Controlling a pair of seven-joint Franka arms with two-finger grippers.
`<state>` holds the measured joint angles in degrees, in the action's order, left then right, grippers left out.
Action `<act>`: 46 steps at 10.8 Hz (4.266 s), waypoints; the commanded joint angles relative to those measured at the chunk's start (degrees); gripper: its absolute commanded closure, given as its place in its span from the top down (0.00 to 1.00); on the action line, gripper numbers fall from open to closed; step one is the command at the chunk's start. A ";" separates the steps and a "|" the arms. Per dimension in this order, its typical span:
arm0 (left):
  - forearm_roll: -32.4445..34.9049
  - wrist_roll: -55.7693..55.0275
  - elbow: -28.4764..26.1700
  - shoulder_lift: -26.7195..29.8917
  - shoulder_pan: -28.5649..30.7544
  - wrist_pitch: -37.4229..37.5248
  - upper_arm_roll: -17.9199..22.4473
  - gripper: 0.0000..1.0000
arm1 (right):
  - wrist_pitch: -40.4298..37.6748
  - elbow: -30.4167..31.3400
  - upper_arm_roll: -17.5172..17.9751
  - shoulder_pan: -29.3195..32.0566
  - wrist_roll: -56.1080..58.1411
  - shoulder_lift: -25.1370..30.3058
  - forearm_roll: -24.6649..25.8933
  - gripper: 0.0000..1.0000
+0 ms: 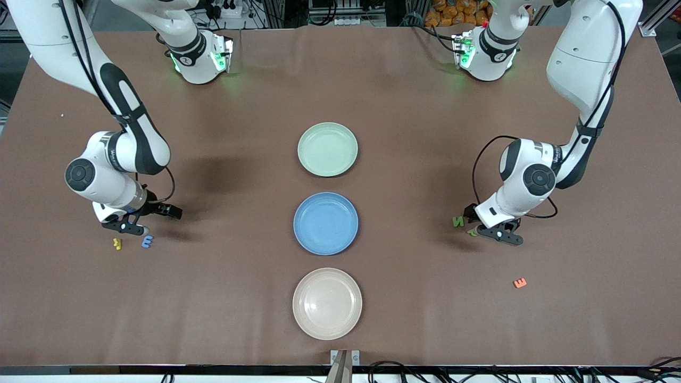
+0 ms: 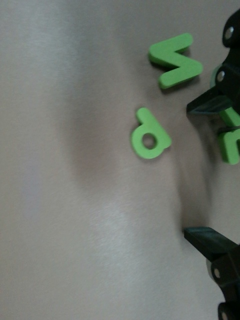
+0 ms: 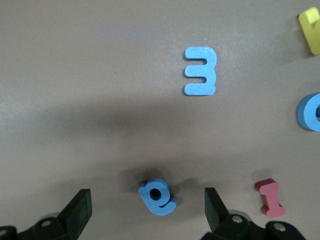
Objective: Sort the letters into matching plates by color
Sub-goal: 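Grasp the blue d with the right gripper while the left gripper grasps green S, then place the d on the blue plate while the left gripper places S on green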
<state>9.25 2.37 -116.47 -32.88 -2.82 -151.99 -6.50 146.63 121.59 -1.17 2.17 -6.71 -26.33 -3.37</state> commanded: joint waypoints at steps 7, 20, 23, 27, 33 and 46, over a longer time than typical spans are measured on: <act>1.91 -11.99 -6.67 4.15 -1.13 0.29 0.08 1.00 | 4.71 3.83 0.47 0.73 0.38 0.15 -0.24 0.57; 1.82 -15.55 -3.85 1.86 -0.78 0.29 0.34 1.00 | 2.36 1.29 0.64 0.47 2.93 1.10 -0.15 0.04; 1.29 -24.48 -4.20 1.86 -2.44 0.46 0.34 0.00 | -5.46 -3.10 1.51 -0.32 2.58 2.95 -0.59 0.06; 1.38 -26.36 -5.43 2.47 -2.63 1.87 0.26 0.00 | -11.72 -9.69 1.61 -6.28 1.88 3.31 -1.02 0.07; 1.30 -26.45 -2.98 6.16 -2.63 6.96 -0.97 0.00 | -11.72 -16.63 1.52 -20.34 -1.28 1.12 -12.00 0.06; 1.03 -72.21 4.58 4.94 -20.70 23.14 -15.74 0.00 | -10.23 -33.17 -0.66 -36.09 -12.02 -15.24 -11.49 1.00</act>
<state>9.41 -61.92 -113.50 -26.87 -17.48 -130.16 -22.62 137.00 90.09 0.39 -33.48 -19.26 -41.25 -14.54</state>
